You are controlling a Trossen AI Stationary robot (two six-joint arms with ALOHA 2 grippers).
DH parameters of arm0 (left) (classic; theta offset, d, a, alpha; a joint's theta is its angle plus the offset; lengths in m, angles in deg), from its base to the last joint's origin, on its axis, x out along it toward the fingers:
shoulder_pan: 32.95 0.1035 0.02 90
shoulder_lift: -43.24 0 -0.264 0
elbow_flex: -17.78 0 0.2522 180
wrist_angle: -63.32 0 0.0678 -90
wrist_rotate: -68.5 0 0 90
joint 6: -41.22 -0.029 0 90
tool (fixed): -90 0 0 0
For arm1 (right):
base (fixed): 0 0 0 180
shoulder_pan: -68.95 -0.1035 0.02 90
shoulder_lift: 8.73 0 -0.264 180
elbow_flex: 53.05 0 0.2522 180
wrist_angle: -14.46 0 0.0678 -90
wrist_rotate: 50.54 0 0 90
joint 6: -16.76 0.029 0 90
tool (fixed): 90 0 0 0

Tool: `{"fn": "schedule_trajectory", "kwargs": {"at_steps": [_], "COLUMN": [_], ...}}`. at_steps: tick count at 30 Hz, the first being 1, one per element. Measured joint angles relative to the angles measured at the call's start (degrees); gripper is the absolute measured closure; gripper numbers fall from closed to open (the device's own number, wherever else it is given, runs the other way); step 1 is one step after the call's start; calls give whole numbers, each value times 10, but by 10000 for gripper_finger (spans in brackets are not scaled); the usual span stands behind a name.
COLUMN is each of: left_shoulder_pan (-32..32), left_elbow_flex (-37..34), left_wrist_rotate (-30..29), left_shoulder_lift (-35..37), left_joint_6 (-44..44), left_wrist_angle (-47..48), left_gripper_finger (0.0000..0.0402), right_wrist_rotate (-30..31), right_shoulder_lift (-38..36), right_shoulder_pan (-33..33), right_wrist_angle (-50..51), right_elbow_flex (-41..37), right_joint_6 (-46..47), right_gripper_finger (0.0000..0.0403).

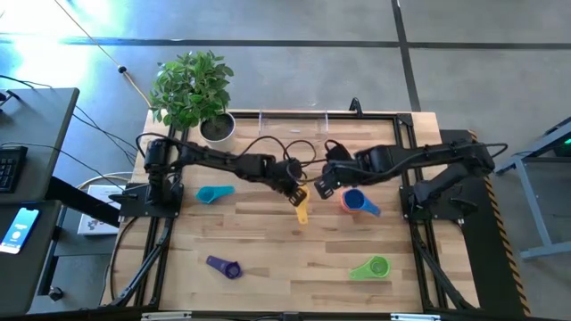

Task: Nest measuring cups in basket
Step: Stack the yellow measuring cup on top of the blue measuring cup

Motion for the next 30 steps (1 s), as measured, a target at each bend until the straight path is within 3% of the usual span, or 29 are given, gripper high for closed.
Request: {"fn": "schedule_trajectory", "kwargs": {"at_steps": [16, 23, 30], "left_shoulder_pan": [7, 11, 1], "left_elbow_flex": [0, 0, 0], "left_wrist_rotate": [8, 42, 34], "left_shoulder_lift": [-5, -34, -43], "left_joint_6": [9, 22, 23], "left_wrist_angle": [30, 50, 43], "left_gripper_finger": [390, 390, 390], "right_wrist_rotate": [-48, -57, -58], "right_shoulder_lift": [0, 0, 0], "right_shoulder_pan": [90, 106, 109], "right_wrist_angle": [-3, -5, -5], "right_elbow_flex": [0, 0, 0], "right_joint_6": [-163, -192, -193], "right_gripper_finger": [344, 344, 344]}}
